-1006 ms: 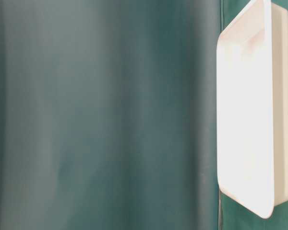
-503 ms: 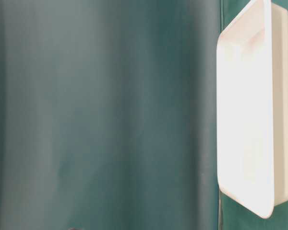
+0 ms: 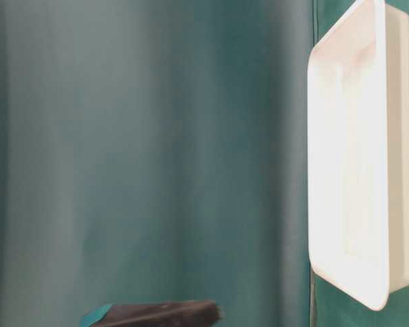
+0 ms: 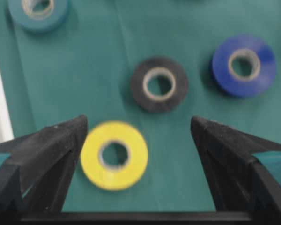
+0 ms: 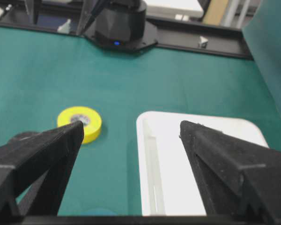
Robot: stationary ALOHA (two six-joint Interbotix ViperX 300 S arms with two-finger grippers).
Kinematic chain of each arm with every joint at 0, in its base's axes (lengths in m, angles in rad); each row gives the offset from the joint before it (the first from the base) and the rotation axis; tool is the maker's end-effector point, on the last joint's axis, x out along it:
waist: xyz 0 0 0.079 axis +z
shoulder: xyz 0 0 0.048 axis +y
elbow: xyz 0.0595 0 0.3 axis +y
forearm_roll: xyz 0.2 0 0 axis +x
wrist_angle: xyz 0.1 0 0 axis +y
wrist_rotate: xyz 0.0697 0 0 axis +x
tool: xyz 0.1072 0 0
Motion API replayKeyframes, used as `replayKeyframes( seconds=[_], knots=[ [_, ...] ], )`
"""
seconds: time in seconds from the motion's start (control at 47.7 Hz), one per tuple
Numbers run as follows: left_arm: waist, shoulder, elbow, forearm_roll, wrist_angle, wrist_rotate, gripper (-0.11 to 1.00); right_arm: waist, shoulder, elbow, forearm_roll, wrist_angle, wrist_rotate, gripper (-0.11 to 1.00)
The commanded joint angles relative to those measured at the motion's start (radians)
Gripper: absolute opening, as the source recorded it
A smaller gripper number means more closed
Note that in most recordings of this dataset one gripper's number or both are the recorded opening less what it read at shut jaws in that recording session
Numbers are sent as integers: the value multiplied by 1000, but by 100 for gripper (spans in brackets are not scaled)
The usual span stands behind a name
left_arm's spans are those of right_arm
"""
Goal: Pick up the tape from a random location and place it into the white case.
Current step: 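Move the open left gripper over the yellow tape roll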
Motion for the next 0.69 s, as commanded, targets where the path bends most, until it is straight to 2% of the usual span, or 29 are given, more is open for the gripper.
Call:
replayKeyframes(
  seconds=[0.0, 0.231, 0.44, 0.671],
  knots=[
    [-3, 29, -77, -2, 84, -2, 99, -2, 8, -28, 0, 5, 0, 92],
    [-5, 77, -135, 0, 190, -5, 99, 0, 8, -26, -2, 9, 0, 92],
    [-5, 75, -130, 3, 209, -35, 99, 0, 8, -26, -2, 9, 0, 92],
    [-8, 77, -133, 5, 209, -35, 99, 0, 8, -28, -2, 9, 0, 92]
  ],
)
